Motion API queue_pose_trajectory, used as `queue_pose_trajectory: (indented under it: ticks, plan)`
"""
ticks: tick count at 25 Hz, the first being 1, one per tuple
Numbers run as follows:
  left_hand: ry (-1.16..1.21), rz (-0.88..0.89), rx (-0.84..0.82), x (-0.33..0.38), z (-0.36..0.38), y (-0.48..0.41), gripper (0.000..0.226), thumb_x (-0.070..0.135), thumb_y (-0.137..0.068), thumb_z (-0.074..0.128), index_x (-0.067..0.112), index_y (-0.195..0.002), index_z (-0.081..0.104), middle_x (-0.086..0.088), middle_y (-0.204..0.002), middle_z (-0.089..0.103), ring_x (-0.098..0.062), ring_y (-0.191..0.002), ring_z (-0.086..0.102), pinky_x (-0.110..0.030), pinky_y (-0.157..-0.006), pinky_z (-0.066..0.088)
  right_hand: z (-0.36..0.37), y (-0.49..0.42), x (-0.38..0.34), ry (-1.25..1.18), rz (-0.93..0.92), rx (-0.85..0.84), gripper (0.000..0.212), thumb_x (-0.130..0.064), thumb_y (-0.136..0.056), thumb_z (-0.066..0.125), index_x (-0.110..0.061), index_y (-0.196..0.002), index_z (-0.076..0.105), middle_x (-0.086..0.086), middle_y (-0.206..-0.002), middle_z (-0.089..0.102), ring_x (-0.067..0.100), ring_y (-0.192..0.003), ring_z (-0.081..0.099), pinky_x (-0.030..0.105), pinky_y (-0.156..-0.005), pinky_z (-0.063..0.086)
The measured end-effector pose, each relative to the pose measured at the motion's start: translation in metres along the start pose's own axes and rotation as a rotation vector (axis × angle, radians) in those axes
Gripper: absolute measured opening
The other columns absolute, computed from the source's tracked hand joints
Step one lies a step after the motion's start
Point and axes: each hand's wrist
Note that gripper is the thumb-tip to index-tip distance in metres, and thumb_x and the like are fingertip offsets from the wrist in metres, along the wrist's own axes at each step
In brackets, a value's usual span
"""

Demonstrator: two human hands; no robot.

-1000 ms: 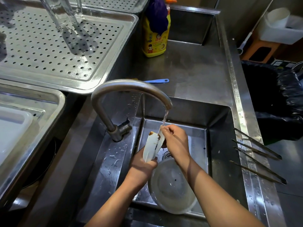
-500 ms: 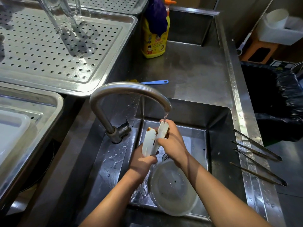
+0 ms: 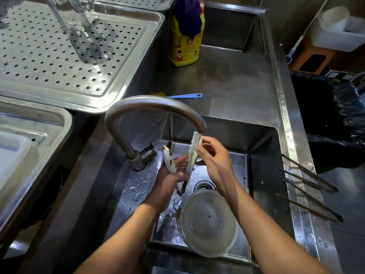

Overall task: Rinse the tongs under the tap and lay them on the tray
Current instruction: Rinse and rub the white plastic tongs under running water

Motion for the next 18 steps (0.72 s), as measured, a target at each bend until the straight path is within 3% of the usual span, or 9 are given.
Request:
queue_pose_trajectory:
  ticks: [3,5,6,7,9,12,14,16,18]
  plan:
    - [0.199,-0.039,0.022,-0.001,0.003,-0.001,0.057,0.001,-0.068,0.055,0.027,-0.114,0.073,-0.009,-0.109,0.076,-0.027,-0.106,0.071,-0.038,-0.082,0.057,0.002,0.0,0.0,0.113,-0.015,-0.148,0.049,-0.018,-0.085,0.073,-0.057,-0.113,0.061,-0.003,-0.108,0.071,0.017,-0.102,0.069,0.036,-0.075,0.062]
    - [0.349,-0.114,0.083,0.001,0.006,-0.006,0.049,0.004,-0.064,0.056,0.022,-0.105,0.076,-0.012,-0.104,0.076,-0.027,-0.093,0.072,-0.041,-0.076,0.057,0.006,-0.001,0.002,0.194,0.0,-0.268,0.071,-0.016,-0.078,0.074,-0.07,-0.118,0.049,-0.01,-0.116,0.068,0.008,-0.108,0.065,0.031,-0.082,0.061]
    - [0.406,-0.148,0.103,0.003,0.007,-0.008,0.048,0.005,-0.063,0.055,0.018,-0.105,0.075,-0.015,-0.103,0.074,-0.029,-0.088,0.07,-0.04,-0.073,0.056,0.006,0.001,0.007,0.233,0.002,-0.295,0.072,-0.018,-0.08,0.073,-0.071,-0.121,0.046,-0.014,-0.117,0.067,0.003,-0.108,0.064,0.026,-0.082,0.06]
    - [0.451,-0.174,0.113,0.005,0.007,-0.009,0.047,0.006,-0.064,0.054,0.013,-0.107,0.072,-0.019,-0.105,0.071,-0.029,-0.085,0.067,-0.039,-0.071,0.054,0.008,0.004,0.011,0.26,0.002,-0.299,0.06,-0.025,-0.085,0.07,-0.069,-0.12,0.049,-0.019,-0.112,0.068,0.0,-0.103,0.065,0.02,-0.079,0.058]
    - [0.469,-0.203,0.092,0.007,0.008,-0.01,0.049,0.01,-0.068,0.053,0.008,-0.115,0.067,-0.022,-0.105,0.067,-0.03,-0.081,0.065,-0.039,-0.071,0.051,0.009,0.003,0.013,0.283,0.049,-0.224,0.014,-0.042,-0.095,0.058,-0.053,-0.103,0.061,-0.023,-0.091,0.07,0.0,-0.083,0.067,0.013,-0.065,0.052]
    - [0.429,-0.227,0.017,0.005,0.012,-0.005,0.053,0.014,-0.07,0.051,0.009,-0.12,0.068,-0.014,-0.098,0.072,-0.025,-0.078,0.066,-0.037,-0.074,0.05,0.013,-0.01,0.012,0.179,0.192,-0.009,0.032,-0.054,-0.099,0.045,-0.03,-0.087,0.063,-0.011,-0.078,0.07,0.007,-0.07,0.067,0.029,-0.062,0.055]
    - [0.445,-0.235,-0.029,0.004,0.015,-0.003,0.05,0.016,-0.069,0.05,0.011,-0.113,0.072,-0.009,-0.092,0.072,-0.021,-0.075,0.065,-0.035,-0.069,0.051,0.023,-0.006,0.012,0.053,0.269,0.0,0.021,-0.051,-0.097,0.049,-0.035,-0.094,0.061,-0.007,-0.091,0.074,0.016,-0.08,0.073,0.04,-0.071,0.06]
    - [0.467,-0.244,-0.038,0.002,0.015,-0.003,0.046,0.016,-0.069,0.05,0.011,-0.108,0.074,-0.01,-0.091,0.072,-0.019,-0.075,0.066,-0.033,-0.064,0.053,0.031,0.014,0.022,0.179,0.221,-0.035,0.005,-0.044,-0.091,0.058,-0.042,-0.095,0.055,-0.012,-0.09,0.071,0.011,-0.084,0.071,0.035,-0.071,0.059]
    - [0.471,-0.259,-0.041,-0.001,0.015,0.001,0.043,0.017,-0.071,0.051,0.01,-0.106,0.074,-0.012,-0.089,0.068,-0.021,-0.071,0.064,-0.033,-0.061,0.052,0.029,0.024,0.028,0.346,0.206,-0.037,0.015,-0.049,-0.092,0.057,-0.034,-0.092,0.054,-0.009,-0.084,0.069,0.013,-0.081,0.068,0.027,-0.066,0.052]
Point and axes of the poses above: each hand's wrist, its own y-axis away from the middle knuckle, its own z-axis out of the palm, x = y × z
